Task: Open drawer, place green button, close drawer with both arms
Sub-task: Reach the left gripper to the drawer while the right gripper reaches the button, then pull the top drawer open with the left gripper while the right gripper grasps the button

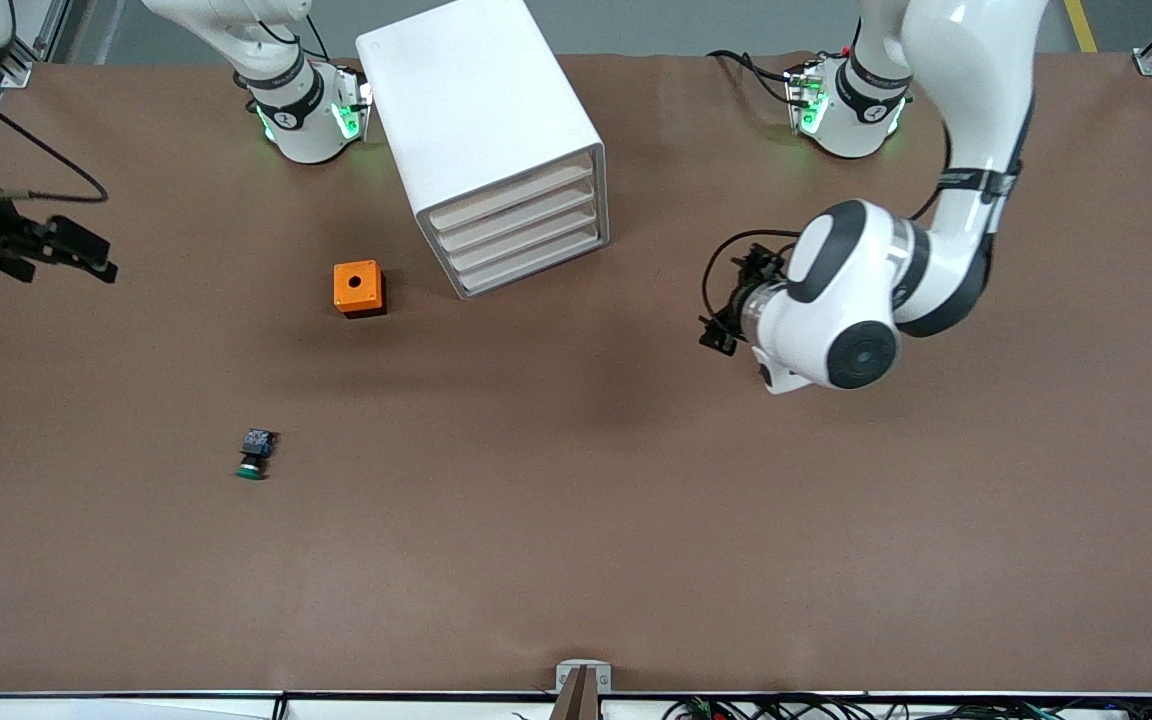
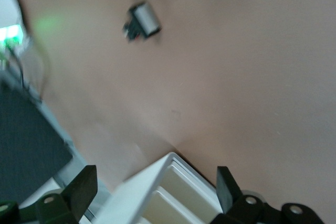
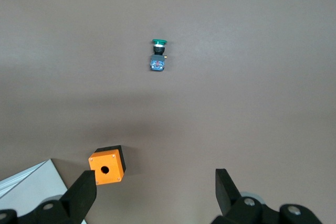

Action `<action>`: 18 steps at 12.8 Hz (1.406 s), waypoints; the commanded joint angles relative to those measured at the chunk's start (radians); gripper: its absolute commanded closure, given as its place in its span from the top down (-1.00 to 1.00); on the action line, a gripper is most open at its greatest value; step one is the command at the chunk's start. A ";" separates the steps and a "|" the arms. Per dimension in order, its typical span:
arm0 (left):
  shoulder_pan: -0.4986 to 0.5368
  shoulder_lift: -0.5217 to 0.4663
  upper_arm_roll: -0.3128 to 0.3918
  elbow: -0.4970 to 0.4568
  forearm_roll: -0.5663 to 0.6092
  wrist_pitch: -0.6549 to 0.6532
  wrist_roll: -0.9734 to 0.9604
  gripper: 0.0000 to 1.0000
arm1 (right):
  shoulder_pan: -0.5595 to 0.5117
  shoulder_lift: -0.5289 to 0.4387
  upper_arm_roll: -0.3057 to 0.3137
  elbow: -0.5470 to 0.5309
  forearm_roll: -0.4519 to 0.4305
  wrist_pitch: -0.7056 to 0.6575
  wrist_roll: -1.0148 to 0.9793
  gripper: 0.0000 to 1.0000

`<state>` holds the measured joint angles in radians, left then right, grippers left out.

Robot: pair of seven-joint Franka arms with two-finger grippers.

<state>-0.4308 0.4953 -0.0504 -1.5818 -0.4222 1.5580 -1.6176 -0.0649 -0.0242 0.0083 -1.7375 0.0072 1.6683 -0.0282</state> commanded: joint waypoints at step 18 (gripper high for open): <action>-0.215 0.400 -0.006 0.118 -0.584 0.001 -0.706 0.29 | 0.027 0.456 0.013 -0.217 0.004 0.792 0.182 1.00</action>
<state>-0.6284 0.8565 -0.0607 -1.5062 -0.9839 1.5669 -2.2936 -0.0373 0.3811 0.0224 -1.9560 0.0002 2.4000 0.1432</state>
